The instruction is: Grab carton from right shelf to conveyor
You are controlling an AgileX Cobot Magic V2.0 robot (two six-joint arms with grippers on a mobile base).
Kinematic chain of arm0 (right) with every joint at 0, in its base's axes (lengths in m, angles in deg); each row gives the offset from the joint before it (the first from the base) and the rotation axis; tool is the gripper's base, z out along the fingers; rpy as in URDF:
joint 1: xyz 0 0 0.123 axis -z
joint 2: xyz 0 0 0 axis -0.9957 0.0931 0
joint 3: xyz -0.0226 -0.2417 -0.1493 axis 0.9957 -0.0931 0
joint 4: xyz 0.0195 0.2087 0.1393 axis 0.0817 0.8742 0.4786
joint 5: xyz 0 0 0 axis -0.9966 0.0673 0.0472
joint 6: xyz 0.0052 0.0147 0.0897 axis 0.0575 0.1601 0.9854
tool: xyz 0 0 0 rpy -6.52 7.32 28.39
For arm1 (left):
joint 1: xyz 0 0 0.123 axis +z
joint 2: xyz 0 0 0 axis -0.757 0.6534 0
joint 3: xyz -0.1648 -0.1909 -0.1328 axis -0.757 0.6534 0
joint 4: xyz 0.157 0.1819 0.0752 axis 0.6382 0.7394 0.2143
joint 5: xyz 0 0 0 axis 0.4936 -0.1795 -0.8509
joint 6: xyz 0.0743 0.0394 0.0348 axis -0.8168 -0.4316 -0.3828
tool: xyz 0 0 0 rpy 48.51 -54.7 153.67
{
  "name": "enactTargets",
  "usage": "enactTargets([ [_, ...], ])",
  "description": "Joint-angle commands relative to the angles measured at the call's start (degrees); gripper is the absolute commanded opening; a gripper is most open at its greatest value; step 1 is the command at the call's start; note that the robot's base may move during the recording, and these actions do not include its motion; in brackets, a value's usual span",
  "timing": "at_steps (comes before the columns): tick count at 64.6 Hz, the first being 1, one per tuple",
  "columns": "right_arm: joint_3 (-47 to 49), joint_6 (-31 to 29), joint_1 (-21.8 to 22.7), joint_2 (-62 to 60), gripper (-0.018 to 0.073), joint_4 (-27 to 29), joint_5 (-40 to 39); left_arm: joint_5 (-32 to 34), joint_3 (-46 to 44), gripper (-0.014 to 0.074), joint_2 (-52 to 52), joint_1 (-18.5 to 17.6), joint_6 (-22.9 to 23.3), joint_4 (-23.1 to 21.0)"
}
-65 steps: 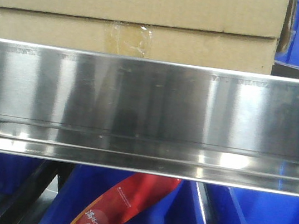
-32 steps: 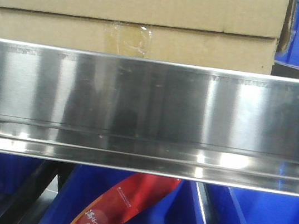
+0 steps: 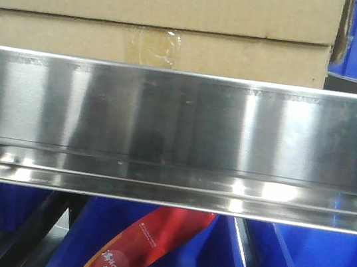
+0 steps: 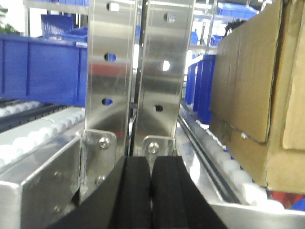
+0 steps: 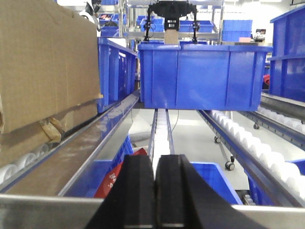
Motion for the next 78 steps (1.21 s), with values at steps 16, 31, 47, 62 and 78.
enactTargets([
  [16, 8.59, -0.20, -0.20, -0.16, -0.0068, 0.38, 2.94, -4.38, -10.13, 0.0051, -0.16, 0.16, -0.16, 4.01],
  [31, 26.48, -0.20, -0.20, 2.20, 0.0218, 0.71, 18.54, -15.93, -27.03, 0.0325, 6.59, -1.66, -0.16, 6.35],
  [47, 33.19, -0.20, -0.20, 8.55, 0.0566, 0.71, 19.37, -25.47, -39.05, 0.0427, 17.43, -10.06, -0.16, 6.35],
  [62, 37.39, -0.20, -0.29, 12.89, 0.0559, 4.23, 24.81, -30.65, -48.28, 0.0465, 28.08, -21.50, -0.16, 5.39],
  [78, 52.45, -3.86, -1.22, 25.57, 0.0559, 11.38, 33.47, -33.27, -59.12, 0.0466, 41.94, -32.33, -0.16, 5.39],
])
